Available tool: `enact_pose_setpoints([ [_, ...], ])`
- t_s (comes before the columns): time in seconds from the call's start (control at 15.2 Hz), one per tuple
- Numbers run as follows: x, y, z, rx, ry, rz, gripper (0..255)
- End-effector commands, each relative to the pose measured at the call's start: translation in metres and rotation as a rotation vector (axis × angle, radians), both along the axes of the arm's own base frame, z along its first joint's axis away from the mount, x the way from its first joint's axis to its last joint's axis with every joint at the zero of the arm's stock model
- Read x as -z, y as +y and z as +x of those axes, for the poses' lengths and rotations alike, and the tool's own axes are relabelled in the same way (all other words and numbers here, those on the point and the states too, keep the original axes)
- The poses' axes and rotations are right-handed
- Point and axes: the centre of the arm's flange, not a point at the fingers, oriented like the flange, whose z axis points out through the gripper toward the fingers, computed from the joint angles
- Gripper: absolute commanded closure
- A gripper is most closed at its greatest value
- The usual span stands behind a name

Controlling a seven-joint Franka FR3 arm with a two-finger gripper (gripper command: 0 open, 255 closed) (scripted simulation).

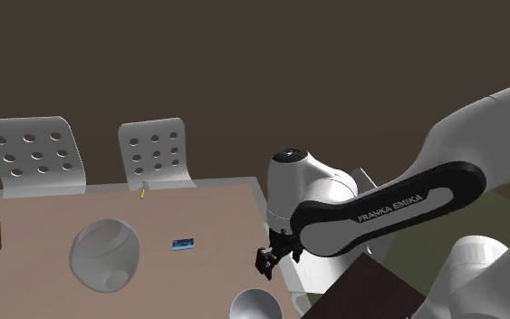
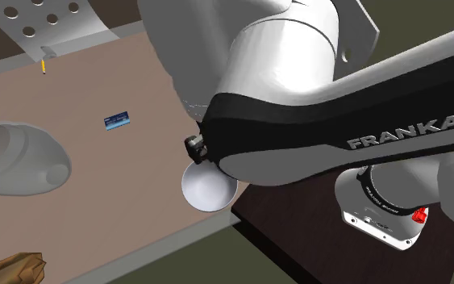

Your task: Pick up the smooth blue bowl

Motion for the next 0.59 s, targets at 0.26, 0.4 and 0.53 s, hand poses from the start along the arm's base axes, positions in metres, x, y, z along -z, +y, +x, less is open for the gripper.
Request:
enact_pose_setpoints([
  [0.26,0.063,0.053,0.006,0.001,-0.011,-0.008,0],
  [0.4,0.084,0.07,0.01,0.001,-0.014,-0.011,0],
  [0.53,0.104,0.087,0.013,0.001,-0.017,-0.014,0],
])
